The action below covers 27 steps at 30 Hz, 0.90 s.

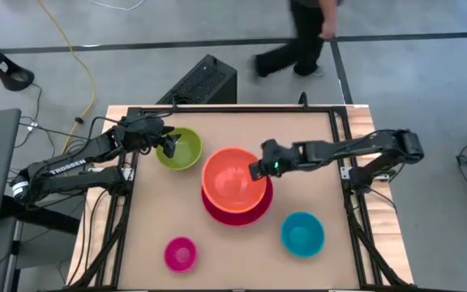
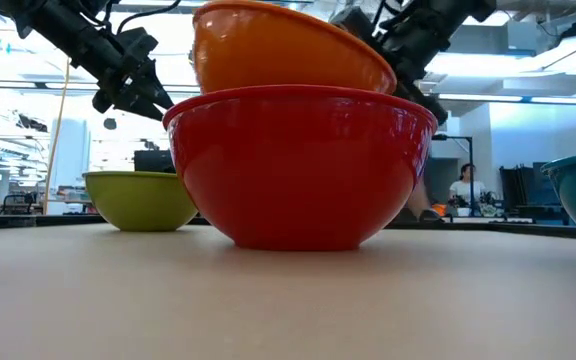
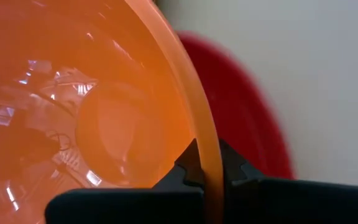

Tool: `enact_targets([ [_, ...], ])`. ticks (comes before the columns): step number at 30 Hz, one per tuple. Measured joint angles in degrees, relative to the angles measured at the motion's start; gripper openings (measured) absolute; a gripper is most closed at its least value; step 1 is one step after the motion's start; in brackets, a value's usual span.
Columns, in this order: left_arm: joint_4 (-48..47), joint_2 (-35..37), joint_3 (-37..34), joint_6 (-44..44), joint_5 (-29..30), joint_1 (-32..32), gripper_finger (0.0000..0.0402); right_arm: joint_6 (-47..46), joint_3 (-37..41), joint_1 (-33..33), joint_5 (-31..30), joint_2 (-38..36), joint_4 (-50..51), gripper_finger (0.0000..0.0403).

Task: Nest bowls inside each other by size order
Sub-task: Stack the orange bowl on top of the red bowl

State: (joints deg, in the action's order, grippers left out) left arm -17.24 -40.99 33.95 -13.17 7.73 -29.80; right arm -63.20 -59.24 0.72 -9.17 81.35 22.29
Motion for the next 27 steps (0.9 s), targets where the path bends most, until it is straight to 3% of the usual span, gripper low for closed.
enact_targets([
  [15,-0.1,0.0,0.0,-1.9,-1.8,0.0,0.0194,-5.8,0.0,3.4,0.1,8.9,1.1,0.0013],
  [27,-0.3,0.0,0.0,-2.5,-2.6,0.8,0.0194,-7.3,0.0,3.3,-0.6,9.7,2.8,0.0013],
])
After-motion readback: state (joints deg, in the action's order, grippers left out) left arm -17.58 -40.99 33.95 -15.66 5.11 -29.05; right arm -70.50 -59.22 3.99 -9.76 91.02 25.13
